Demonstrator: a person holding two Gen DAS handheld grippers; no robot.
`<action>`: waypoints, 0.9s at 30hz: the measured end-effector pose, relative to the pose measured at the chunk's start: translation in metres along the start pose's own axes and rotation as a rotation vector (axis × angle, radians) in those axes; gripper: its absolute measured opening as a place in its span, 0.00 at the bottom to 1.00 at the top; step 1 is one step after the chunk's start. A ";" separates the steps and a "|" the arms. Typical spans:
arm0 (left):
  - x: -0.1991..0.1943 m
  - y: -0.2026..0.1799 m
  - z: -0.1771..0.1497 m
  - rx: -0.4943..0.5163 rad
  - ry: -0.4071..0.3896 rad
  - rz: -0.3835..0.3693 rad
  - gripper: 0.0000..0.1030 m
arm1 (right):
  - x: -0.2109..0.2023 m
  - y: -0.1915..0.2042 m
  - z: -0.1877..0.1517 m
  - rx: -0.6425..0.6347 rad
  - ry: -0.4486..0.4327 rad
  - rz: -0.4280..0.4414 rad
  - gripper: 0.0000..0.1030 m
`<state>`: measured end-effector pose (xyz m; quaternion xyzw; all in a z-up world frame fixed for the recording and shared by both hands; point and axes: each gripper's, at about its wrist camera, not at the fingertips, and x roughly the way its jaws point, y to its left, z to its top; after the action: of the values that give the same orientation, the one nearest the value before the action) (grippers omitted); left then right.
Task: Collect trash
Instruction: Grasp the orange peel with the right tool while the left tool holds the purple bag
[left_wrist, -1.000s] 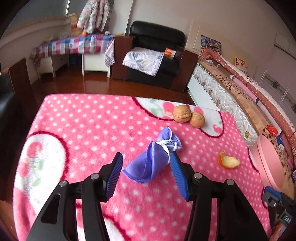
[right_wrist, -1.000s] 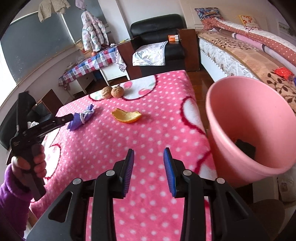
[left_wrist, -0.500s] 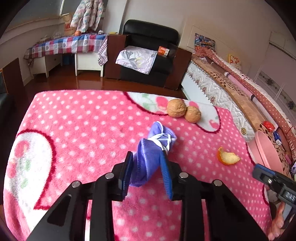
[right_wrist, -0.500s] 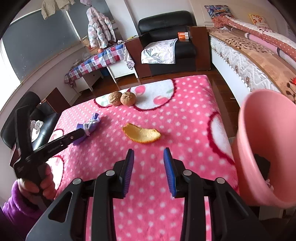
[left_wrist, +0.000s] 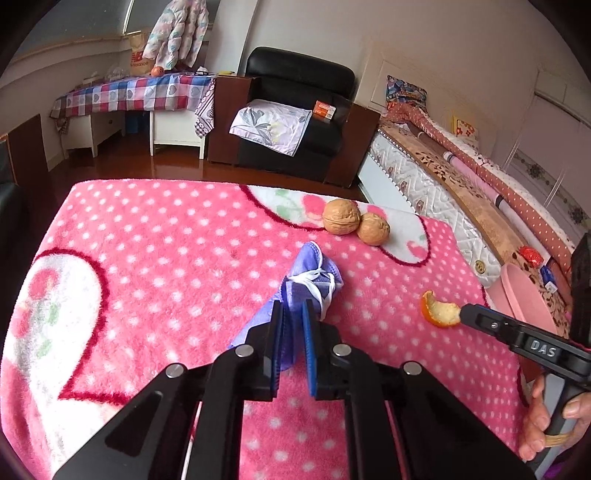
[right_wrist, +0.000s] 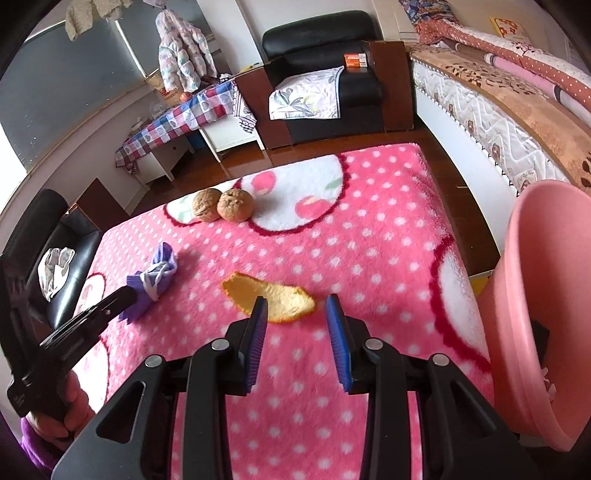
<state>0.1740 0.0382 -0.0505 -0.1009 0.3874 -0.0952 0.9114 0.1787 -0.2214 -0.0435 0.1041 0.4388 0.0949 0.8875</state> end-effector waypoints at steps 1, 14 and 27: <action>0.000 0.002 0.000 -0.009 -0.001 -0.005 0.09 | 0.001 0.000 0.000 0.002 0.004 0.000 0.33; 0.001 0.014 0.000 -0.086 -0.003 -0.056 0.09 | 0.015 0.006 -0.007 -0.017 -0.026 -0.062 0.32; 0.001 0.014 0.000 -0.087 -0.003 -0.059 0.09 | 0.012 0.009 -0.009 -0.025 -0.044 -0.100 0.17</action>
<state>0.1761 0.0518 -0.0547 -0.1521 0.3865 -0.1050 0.9036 0.1782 -0.2085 -0.0549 0.0731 0.4227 0.0538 0.9017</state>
